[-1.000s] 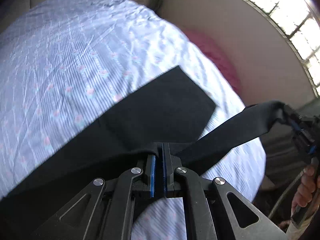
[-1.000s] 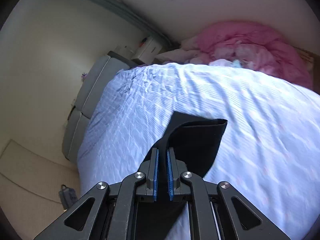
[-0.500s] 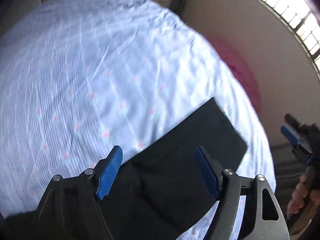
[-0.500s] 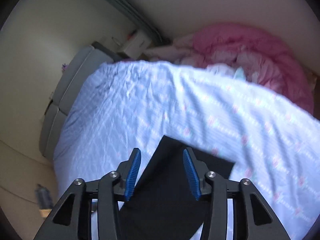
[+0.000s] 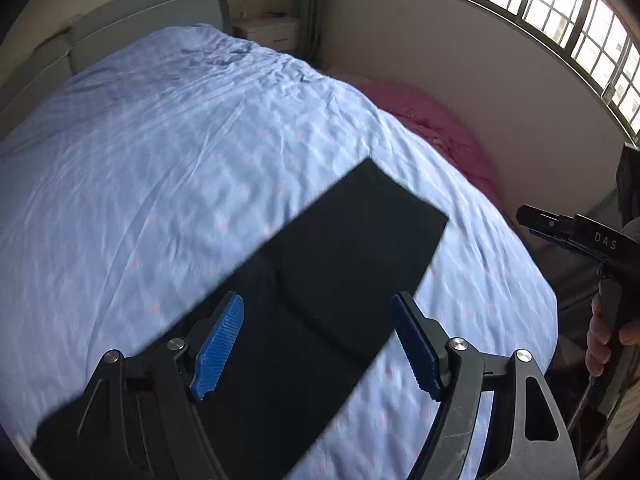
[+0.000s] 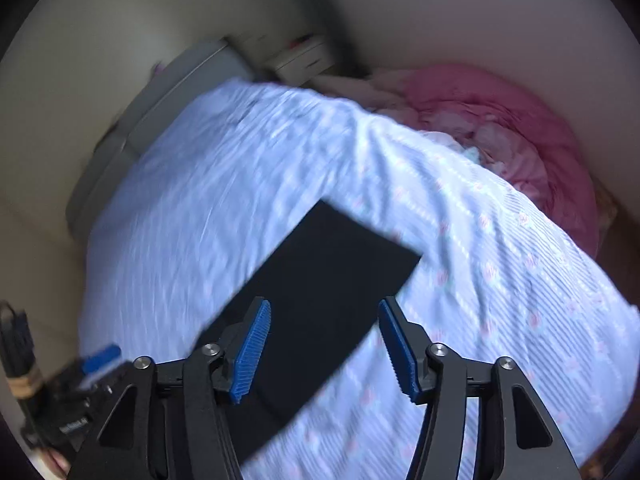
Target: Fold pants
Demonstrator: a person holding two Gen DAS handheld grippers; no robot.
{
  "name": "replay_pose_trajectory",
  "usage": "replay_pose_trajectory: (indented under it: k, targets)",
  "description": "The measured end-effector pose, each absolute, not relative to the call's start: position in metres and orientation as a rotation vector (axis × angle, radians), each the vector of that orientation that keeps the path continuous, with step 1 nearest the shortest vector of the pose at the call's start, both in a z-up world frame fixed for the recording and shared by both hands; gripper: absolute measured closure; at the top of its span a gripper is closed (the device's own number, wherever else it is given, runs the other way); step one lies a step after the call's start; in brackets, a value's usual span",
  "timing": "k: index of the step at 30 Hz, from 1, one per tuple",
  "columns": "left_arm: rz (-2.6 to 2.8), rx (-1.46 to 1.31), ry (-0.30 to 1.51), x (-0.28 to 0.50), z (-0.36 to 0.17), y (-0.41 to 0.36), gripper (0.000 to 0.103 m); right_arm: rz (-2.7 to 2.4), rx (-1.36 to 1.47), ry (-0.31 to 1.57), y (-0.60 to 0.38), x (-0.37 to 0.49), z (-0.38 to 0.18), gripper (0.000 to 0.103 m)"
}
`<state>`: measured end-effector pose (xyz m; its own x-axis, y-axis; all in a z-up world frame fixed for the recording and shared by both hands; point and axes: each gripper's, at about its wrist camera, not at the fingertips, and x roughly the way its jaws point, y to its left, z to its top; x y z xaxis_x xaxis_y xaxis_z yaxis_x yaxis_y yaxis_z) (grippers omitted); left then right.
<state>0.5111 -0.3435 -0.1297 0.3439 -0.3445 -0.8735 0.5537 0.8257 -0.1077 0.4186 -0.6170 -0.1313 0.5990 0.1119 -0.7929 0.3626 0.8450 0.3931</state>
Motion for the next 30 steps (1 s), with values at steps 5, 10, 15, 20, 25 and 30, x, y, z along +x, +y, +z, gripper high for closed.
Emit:
replay_pose_trajectory:
  k: [5,10,15,20,25,30]
  targets:
    - [-0.490,0.189,1.095,0.445,-0.122,-0.297,0.027,0.009,0.434,1.014,-0.555,0.383,-0.121,0.040]
    - [-0.352,0.077,1.140,0.387,-0.117,-0.231,0.026,0.211,0.372,1.085,-0.488,0.359,-0.114,0.040]
    - [-0.171,-0.031,1.167,0.332,-0.119,-0.142,0.026,0.357,0.312,1.138,-0.416,0.344,-0.113,0.040]
    - [-0.001,-0.090,1.168,0.290,-0.131,-0.056,0.025,0.489,0.233,1.180,-0.332,0.323,-0.128,0.040]
    - [0.113,-0.153,1.226,0.263,-0.154,0.018,0.025,0.571,0.255,1.285,-0.268,0.306,-0.163,0.040]
    - [0.155,-0.165,1.270,0.246,-0.185,0.047,0.025,0.618,0.209,1.410,-0.208,0.302,-0.215,0.040]
